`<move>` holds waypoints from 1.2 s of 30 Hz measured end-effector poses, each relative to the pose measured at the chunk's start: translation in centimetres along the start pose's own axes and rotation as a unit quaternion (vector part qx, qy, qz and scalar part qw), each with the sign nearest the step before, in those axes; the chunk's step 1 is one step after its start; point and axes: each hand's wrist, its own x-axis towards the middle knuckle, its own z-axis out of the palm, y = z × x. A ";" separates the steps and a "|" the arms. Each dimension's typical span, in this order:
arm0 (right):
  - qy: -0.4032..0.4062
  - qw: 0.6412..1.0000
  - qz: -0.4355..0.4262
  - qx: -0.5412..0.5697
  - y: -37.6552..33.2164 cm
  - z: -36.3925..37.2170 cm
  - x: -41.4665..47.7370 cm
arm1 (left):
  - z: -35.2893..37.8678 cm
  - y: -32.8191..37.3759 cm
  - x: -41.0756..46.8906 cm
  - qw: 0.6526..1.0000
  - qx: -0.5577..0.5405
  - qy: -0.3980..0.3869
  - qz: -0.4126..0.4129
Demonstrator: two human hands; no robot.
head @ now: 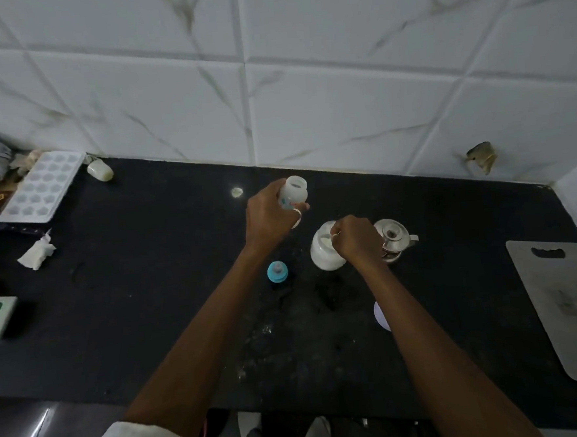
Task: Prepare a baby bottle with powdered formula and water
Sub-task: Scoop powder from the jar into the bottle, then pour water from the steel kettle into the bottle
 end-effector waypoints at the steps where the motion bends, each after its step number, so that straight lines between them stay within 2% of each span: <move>1: 0.002 1.000 -0.004 -0.003 0.0 -0.1 0.0 | 0.0 0.1 0.0 1.000 0.000 0.000 0.001; 9: 0.094 0.993 -0.018 0.075 0.8 -2.5 -0.7 | 0.3 2.1 0.5 1.000 -0.011 -0.003 0.020; 13: 0.165 0.969 -0.013 0.183 3.4 -4.5 -1.2 | 1.3 3.8 0.6 0.999 -0.006 -0.008 0.051; 16: 0.192 0.950 0.035 0.243 6.7 -5.9 -0.9 | 2.1 5.3 0.7 0.998 -0.012 -0.010 0.065; 19: 0.190 0.930 0.108 0.296 10.6 -6.0 -0.1 | 3.2 6.3 0.6 0.996 -0.017 -0.015 0.084; 24: 0.150 0.911 0.164 0.346 14.5 -3.4 1.1 | 4.5 6.6 0.6 0.995 -0.012 -0.014 0.098; 28: 0.107 0.903 0.179 0.377 15.4 -0.9 1.8 | 4.6 6.8 0.7 0.996 -0.013 -0.004 0.088; 36: 0.135 0.874 0.184 0.429 15.1 1.8 2.1 | 5.5 6.9 0.6 0.997 -0.009 0.005 0.076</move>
